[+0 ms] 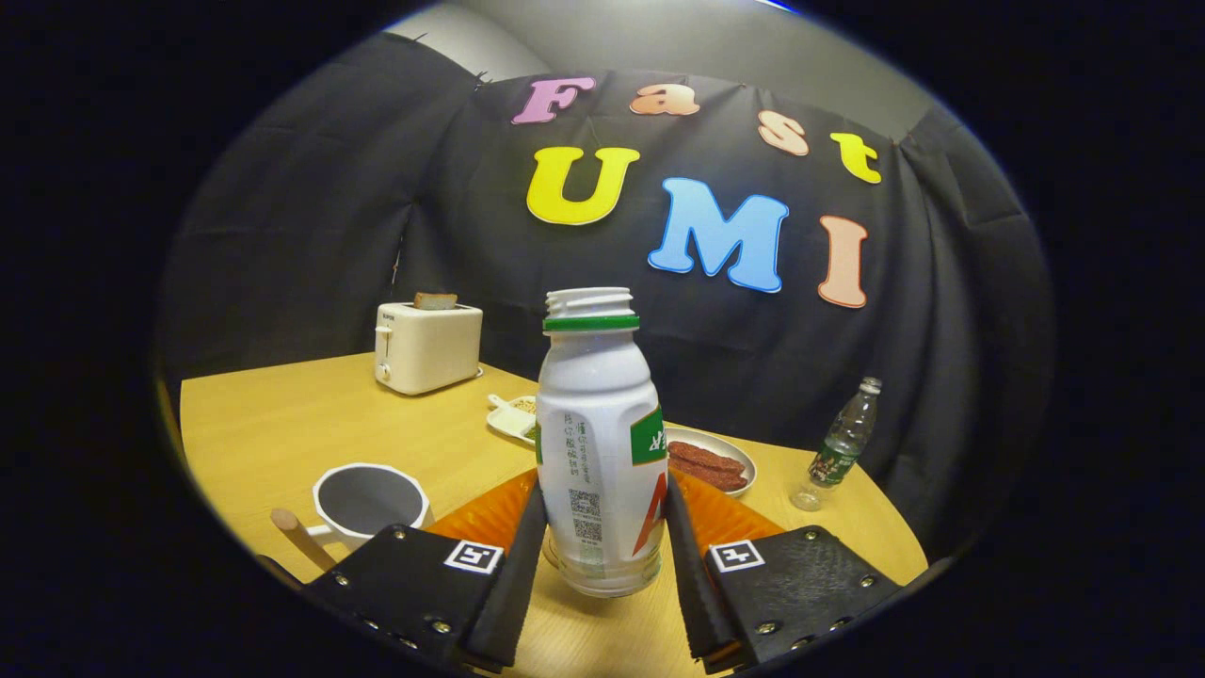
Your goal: Take the bottle from table, then pour the juice into the cup, finally place the bottle on the coaster
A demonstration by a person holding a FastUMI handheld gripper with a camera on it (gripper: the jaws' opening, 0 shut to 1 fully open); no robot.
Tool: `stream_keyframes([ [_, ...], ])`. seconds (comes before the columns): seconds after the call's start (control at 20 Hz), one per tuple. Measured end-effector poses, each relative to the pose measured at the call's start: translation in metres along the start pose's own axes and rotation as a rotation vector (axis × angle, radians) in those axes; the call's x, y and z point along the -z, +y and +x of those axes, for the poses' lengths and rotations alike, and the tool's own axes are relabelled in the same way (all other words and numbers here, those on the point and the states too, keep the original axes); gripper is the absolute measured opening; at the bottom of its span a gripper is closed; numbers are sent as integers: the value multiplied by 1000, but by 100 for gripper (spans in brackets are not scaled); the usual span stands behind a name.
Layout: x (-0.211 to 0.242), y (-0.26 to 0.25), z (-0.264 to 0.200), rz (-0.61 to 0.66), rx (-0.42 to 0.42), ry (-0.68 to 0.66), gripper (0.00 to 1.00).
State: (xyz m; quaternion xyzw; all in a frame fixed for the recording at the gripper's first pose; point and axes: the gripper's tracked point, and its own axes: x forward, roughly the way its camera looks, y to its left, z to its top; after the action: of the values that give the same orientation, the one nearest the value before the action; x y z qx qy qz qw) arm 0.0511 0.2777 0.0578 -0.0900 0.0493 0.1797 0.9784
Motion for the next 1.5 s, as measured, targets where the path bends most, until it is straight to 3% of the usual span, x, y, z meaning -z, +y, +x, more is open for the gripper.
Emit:
stream_keyframes([
  [0.5,35,-4,60,148,13,17,65],
  [1.05,49,-10,70,242,19,-34,65],
  [1.5,50,-8,68,231,21,-72,66],
])
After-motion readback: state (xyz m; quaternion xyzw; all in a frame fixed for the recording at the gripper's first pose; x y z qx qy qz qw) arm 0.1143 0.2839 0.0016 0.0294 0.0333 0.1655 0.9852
